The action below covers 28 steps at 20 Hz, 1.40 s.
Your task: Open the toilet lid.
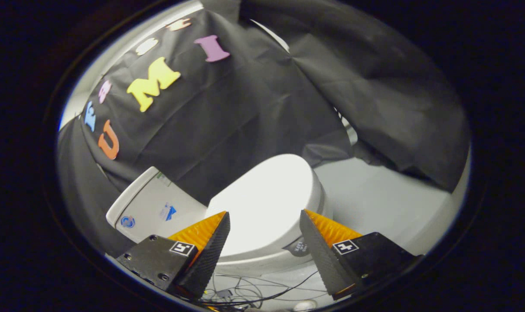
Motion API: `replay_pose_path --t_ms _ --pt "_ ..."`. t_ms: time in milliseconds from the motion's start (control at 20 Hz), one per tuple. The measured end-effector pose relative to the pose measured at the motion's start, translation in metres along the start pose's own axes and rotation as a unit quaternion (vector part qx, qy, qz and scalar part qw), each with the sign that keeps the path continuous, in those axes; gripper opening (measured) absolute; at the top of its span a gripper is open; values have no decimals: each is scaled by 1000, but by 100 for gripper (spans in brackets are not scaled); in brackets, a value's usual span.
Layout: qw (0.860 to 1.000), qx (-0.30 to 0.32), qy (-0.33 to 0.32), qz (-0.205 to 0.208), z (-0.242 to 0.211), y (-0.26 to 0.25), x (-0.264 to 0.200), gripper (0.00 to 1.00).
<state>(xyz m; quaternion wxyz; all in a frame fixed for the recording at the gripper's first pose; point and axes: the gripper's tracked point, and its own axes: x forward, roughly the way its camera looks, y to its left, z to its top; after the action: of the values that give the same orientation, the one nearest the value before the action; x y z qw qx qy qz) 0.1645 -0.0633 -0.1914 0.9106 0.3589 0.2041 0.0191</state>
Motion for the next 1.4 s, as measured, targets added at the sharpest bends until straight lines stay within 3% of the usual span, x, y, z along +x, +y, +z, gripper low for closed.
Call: replay_pose_path --t_ms 400,600,900,1150,1400 --pt "989 137 57 -28 -50 -56 26 99" --pt "981 170 86 -28 -69 -65 40 90" --pt "974 201 109 -6 -76 -59 56 61" --pt "965 229 125 27 -72 -54 51 24" --pt "954 268 131 27 -72 -48 50 9"
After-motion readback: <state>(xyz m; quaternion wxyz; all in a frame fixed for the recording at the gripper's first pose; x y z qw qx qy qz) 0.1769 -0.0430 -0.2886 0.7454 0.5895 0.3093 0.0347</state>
